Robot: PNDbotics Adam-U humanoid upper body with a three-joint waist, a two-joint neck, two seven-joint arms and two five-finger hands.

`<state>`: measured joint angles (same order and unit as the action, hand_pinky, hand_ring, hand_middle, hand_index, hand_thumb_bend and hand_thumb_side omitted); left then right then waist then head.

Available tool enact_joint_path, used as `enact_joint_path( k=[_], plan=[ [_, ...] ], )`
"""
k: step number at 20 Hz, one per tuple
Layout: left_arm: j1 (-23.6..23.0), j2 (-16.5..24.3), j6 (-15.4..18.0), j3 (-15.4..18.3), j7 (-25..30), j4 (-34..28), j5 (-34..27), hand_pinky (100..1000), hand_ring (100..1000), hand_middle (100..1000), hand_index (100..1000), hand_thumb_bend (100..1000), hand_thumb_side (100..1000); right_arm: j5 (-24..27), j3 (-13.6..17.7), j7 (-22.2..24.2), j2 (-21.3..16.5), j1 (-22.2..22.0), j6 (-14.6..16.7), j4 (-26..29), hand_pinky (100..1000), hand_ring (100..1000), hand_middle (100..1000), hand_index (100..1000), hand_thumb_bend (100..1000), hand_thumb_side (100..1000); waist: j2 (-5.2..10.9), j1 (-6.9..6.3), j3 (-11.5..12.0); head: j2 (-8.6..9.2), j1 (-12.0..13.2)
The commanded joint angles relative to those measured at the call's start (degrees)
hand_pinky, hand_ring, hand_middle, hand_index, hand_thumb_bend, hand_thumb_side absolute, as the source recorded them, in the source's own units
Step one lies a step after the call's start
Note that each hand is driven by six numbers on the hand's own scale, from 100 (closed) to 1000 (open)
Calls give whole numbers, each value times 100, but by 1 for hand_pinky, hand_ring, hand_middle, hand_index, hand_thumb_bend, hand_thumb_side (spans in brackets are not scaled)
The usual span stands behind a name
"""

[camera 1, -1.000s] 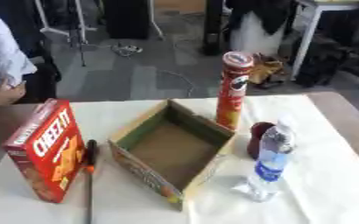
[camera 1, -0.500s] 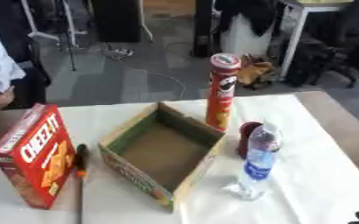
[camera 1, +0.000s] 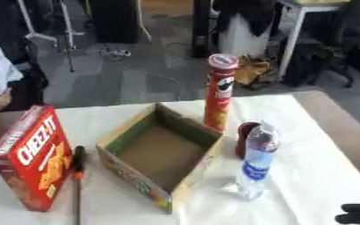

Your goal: Pick up objects on the table and place them in the box.

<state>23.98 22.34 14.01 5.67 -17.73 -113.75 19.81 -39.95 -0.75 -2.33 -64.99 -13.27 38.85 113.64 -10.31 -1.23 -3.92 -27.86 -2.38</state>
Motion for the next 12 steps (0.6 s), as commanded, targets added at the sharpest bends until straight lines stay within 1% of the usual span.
enact_joint_path(
  k=[1, 3, 6, 7, 8, 12],
  plan=[
    [48, 32, -3, 4, 35, -84, -35, 1000, 972, 892, 903, 100, 1000, 292, -31, 70, -306, 251, -44, -5, 892, 1000, 964, 1000, 571, 1000, 90, 12, 7, -46, 7],
    [48, 23, -9, 0, 44, -84, -37, 1000, 972, 892, 903, 100, 1000, 543, -34, -16, -326, 480, -132, -117, 894, 1000, 963, 1000, 558, 1000, 96, 5, 15, -54, 53],
    [47, 20, -17, 0, 45, -84, -40, 1000, 971, 892, 903, 100, 1000, 929, 50, -246, -323, 707, -314, -233, 896, 1000, 961, 1000, 532, 1000, 99, 3, 16, -76, 91],
    [46, 20, -19, -1, 48, -84, -42, 1000, 972, 892, 903, 100, 1000, 1053, 81, -314, -326, 752, -367, -259, 896, 1000, 962, 1000, 500, 1000, 98, 4, 15, -84, 96],
    [43, 19, -23, -1, 51, -84, -43, 1000, 972, 892, 903, 100, 1000, 1135, 129, -372, -327, 796, -419, -274, 896, 1000, 961, 1000, 527, 1000, 98, 7, 13, -94, 105],
    [42, 16, -31, -4, 58, -84, -42, 1000, 972, 892, 903, 100, 1000, 1462, 205, -382, -367, 841, -487, -267, 898, 1000, 961, 1000, 522, 1000, 98, 14, 7, -96, 138]
  ],
)
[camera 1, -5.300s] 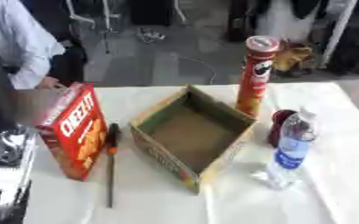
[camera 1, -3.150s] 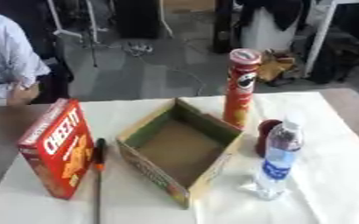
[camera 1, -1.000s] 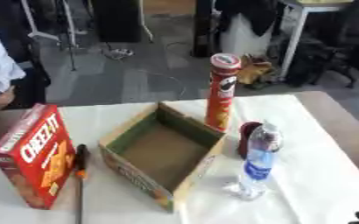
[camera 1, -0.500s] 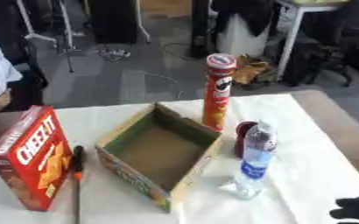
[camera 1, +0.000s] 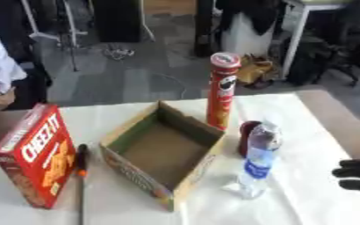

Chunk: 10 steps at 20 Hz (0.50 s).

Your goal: Pick up objects on the table and place them in the box.

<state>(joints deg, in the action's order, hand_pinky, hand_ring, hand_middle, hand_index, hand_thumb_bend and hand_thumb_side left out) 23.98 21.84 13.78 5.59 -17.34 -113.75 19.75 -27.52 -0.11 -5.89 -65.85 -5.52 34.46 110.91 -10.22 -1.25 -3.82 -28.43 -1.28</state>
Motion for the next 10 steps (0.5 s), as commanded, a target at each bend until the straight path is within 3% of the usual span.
enact_joint_path(
  k=[1, 7, 10],
  plan=[
    [46, 64, -10, 1, 22, -84, -37, 1000, 972, 892, 903, 100, 1000, 267, 151, -9, -294, 77, -57, 13, 898, 1000, 961, 1000, 522, 1000, 91, 16, -3, -36, 30],
    [46, 59, -21, -14, 35, -84, -46, 1000, 972, 892, 903, 100, 1000, 526, 141, -6, -320, 238, -138, -49, 898, 1000, 961, 1000, 534, 1000, 93, 10, 5, -5, 5],
    [57, 29, -29, -40, 57, -84, -64, 1000, 972, 893, 903, 100, 1000, 802, 38, -75, -301, 497, -222, -284, 899, 1000, 961, 1000, 592, 1000, 94, 0, 33, 5, -40]
  ],
)
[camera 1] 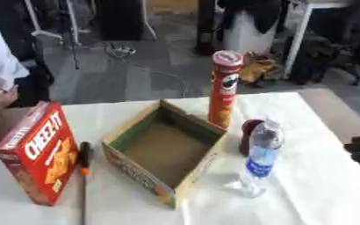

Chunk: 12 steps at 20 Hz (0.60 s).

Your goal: Pick up objects on the table and place them in the box.

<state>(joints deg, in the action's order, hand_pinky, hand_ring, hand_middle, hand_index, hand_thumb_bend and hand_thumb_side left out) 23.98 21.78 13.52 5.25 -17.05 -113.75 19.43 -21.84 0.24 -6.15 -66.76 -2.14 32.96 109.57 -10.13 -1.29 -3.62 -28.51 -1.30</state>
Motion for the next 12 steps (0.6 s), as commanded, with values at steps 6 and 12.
enact_joint_path(
  k=[6, 12],
  plan=[
    [89, 0, -9, -35, 70, -84, -68, 1000, 972, 894, 903, 100, 1000, 941, -133, 103, -109, 679, -115, -657, 897, 1000, 959, 1000, 596, 1000, 77, -12, 61, 46, -115],
    [90, -10, -17, -47, 95, -84, -85, 1000, 972, 897, 903, 100, 1000, 1370, -138, 341, -86, 852, -21, -826, 891, 1000, 959, 1000, 567, 1000, 70, -3, 69, 53, -124]
  ],
)
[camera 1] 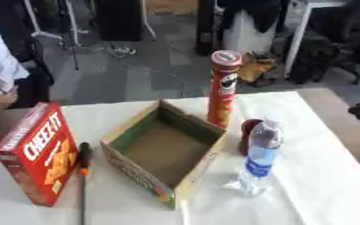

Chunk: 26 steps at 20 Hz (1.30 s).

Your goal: Pick up objects on the table and place them in the box.

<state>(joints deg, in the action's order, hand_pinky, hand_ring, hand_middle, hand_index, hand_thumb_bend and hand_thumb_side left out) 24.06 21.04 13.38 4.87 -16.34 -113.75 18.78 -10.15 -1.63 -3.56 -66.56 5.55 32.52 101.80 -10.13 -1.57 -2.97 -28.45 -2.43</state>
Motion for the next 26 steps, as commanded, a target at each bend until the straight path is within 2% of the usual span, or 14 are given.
enact_joint_path(
  k=[1, 10, 18, 20, 23, 24, 25, 26],
  plan=[
    [84, 64, -4, -13, 29, -84, -23, 1000, 972, 897, 902, 100, 1000, 255, 50, 109, -106, 105, 30, -50, 890, 1000, 958, 1000, 567, 1000, 71, 23, 4, 50, -9],
    [137, 52, -6, -40, 57, -84, -46, 1000, 975, 897, 902, 100, 1000, 450, -12, 380, -175, 454, 232, -348, 882, 1000, 954, 1000, 577, 1000, 45, 0, 32, 81, -51],
    [175, 49, -7, -63, 92, -84, -66, 1000, 975, 896, 902, 100, 1000, 1104, -18, 664, -285, 979, 414, -760, 877, 1000, 947, 1000, 556, 1000, 30, -20, 82, 30, -134],
    [190, 45, -8, -76, 108, -84, -71, 1000, 975, 896, 902, 100, 1000, 1081, -35, 974, -353, 1122, 501, -831, 871, 1000, 941, 1000, 571, 1000, 30, -12, 99, 40, -165],
    [201, 42, -13, -91, 137, -84, -79, 1000, 974, 895, 902, 100, 1000, 1039, -65, 1674, -389, 1366, 633, -1037, 870, 1000, 940, 1000, 591, 1000, 33, 4, 118, 45, -199],
    [200, 41, -15, -93, 143, -84, -81, 1000, 974, 895, 902, 100, 1000, 1045, -67, 1900, -376, 1443, 673, -1115, 868, 1000, 945, 1000, 262, 1000, 35, 7, 120, 44, -204],
    [206, 36, -17, -100, 152, -84, -85, 1000, 974, 894, 902, 100, 1000, 1103, -59, 2047, -333, 1549, 696, -1212, 868, 1000, 940, 1000, 574, 1000, 34, 11, 138, 51, -235],
    [212, 30, -18, -107, 162, -84, -87, 1000, 974, 894, 902, 100, 1000, 1161, -63, 2162, -293, 1662, 700, -1326, 868, 1000, 940, 1000, 574, 1000, 34, 14, 153, 55, -256]
  ],
)
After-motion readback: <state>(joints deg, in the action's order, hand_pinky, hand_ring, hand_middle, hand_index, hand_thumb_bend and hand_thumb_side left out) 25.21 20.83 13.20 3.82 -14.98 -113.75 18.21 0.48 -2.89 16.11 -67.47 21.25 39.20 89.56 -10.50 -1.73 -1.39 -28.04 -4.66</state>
